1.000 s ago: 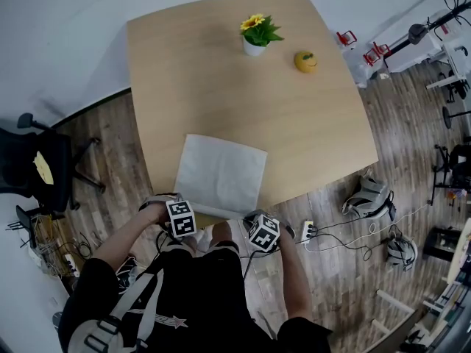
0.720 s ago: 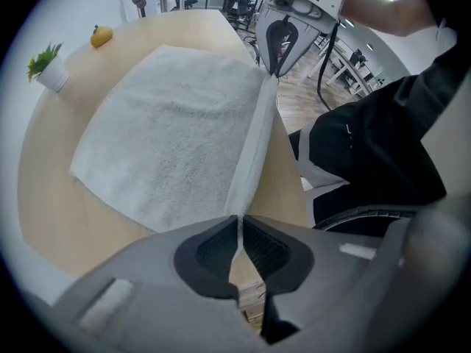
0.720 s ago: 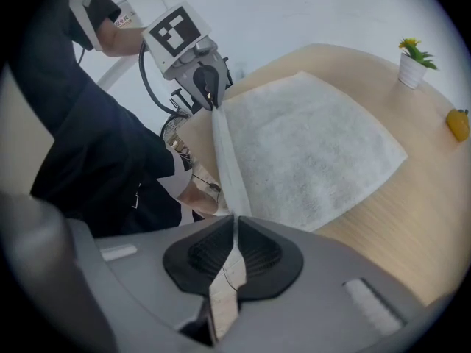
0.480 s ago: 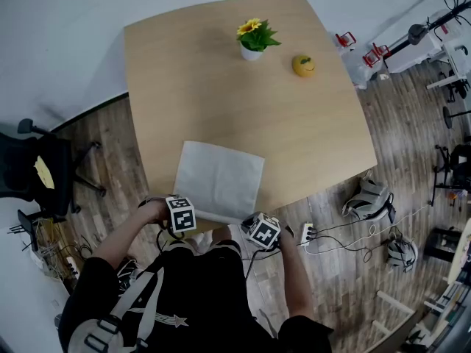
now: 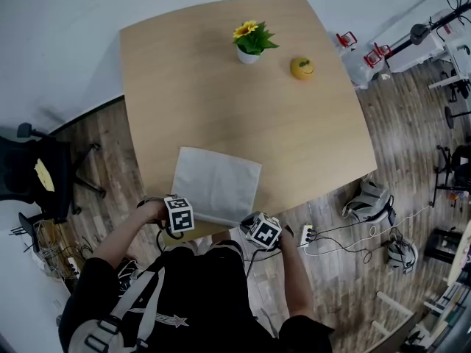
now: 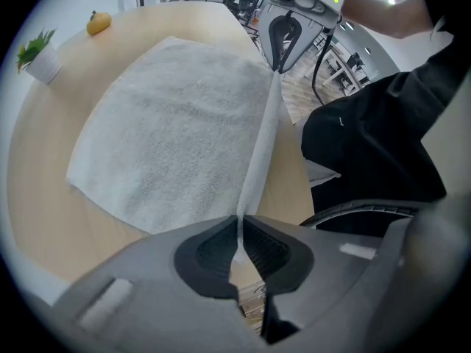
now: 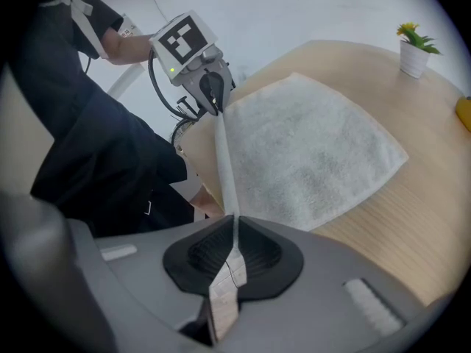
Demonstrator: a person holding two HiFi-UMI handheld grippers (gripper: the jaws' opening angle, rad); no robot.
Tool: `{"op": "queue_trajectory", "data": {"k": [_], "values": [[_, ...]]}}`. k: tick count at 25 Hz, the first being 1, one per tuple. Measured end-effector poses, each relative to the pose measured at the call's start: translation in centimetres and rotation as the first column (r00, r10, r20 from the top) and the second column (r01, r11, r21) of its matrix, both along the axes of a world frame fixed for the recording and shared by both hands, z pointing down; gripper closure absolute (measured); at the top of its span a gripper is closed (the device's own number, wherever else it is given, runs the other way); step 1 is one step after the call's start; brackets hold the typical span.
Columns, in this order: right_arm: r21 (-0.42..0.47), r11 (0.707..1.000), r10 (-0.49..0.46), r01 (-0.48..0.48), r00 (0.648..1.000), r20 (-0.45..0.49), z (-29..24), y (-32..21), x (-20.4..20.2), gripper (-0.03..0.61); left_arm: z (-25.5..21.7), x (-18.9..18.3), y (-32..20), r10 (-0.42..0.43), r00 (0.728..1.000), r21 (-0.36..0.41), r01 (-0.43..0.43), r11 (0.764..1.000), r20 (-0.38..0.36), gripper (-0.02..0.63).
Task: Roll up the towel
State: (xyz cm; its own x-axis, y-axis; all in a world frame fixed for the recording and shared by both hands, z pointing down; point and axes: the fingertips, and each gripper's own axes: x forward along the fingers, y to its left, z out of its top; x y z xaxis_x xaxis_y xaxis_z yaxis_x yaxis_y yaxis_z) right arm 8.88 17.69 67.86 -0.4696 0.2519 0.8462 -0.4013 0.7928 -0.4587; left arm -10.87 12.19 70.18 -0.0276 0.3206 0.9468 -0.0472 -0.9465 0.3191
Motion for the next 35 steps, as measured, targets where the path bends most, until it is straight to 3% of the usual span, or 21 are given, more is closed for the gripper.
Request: {"op": "queue_trajectory", "data": {"k": [7,12,21,25,30,35], "values": [[0.015,1.000,-0.014,0.014,1.000,-0.006,0.4,-1.1,0.3,0.554,0.2,0.2,-1.0,-0.006,1.000,0.033,0.006,0.999,-0.013,0.577],[0.075,0.996,-0.033,0.036,0.999,-0.043,1.4,-1.6,0.4,0.552,0.5,0.2,-1.5,0.001,1.000,0.077,0.000,0.997,-0.012,0.569],[0.126,0.992,-0.017,0.026,0.997,-0.073,1.8,-1.6,0.4,0.549,0.5,0.1,-2.6,-0.004,1.000,0.148,0.008,0.989,-0.026,0.484],[0.250,0.968,0.002,0.031,0.992,-0.130,2.1,-2.1,0.9,0.492,0.3,0.2,-3.3,0.010,0.998,0.251,0.004,0.968,-0.058,0.431],[0.372,0.928,0.058,0.015,0.981,-0.183,2.3,-3.4,1.8,0.386,0.0,0.1,-4.8,-0.031,0.994,0.351,0.066,0.934,-0.106,0.336],[0.444,0.895,0.080,0.025,0.973,-0.216,1.6,-3.5,1.8,0.377,-0.7,0.0,-4.6,-0.015,0.992,0.409,0.066,0.910,-0.126,0.347]]}}
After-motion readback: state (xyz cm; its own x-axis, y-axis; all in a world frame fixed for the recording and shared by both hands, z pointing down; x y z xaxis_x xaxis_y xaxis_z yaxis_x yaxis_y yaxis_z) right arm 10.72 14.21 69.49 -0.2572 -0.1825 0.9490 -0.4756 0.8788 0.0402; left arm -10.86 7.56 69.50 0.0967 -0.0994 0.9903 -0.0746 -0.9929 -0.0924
